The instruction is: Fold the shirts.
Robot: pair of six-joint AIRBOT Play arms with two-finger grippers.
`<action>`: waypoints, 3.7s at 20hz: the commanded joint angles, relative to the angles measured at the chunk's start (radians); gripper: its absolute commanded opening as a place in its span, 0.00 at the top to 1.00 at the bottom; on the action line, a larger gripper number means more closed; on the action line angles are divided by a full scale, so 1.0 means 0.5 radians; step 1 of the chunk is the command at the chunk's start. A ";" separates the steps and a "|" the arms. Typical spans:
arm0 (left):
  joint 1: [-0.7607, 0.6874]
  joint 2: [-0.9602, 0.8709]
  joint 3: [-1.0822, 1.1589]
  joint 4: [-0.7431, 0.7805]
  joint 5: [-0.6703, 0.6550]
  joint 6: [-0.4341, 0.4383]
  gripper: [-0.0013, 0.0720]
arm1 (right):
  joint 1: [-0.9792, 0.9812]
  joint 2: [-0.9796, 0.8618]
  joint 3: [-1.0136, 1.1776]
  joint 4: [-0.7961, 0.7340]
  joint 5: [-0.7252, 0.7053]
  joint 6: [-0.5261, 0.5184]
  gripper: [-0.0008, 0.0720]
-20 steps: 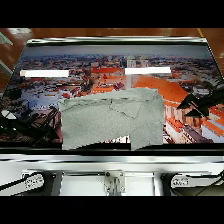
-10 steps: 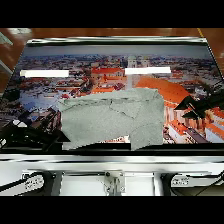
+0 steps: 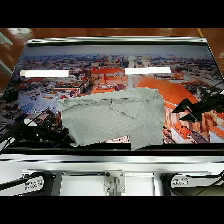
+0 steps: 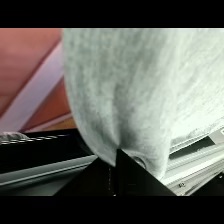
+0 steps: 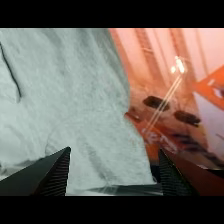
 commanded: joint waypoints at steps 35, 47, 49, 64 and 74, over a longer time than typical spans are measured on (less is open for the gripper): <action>-0.020 1.099 2.821 0.906 -0.101 -0.080 0.93 | 0.323 1.544 1.054 0.735 -1.272 -0.338 0.91; -0.020 1.373 3.027 1.073 -0.734 -0.229 0.93 | 0.323 2.052 1.143 -0.380 -0.210 0.214 0.90; -0.020 1.374 2.909 1.070 -0.811 -0.229 0.93 | 0.323 2.007 1.143 -0.455 -0.117 0.188 0.91; -0.020 0.437 1.582 1.016 -0.087 -0.205 0.93 | 0.805 0.393 0.722 -0.457 -0.653 0.172 0.91; -0.021 -0.314 1.586 0.788 0.886 -0.199 0.93 | 1.030 -0.362 0.722 -0.455 -1.882 0.163 0.91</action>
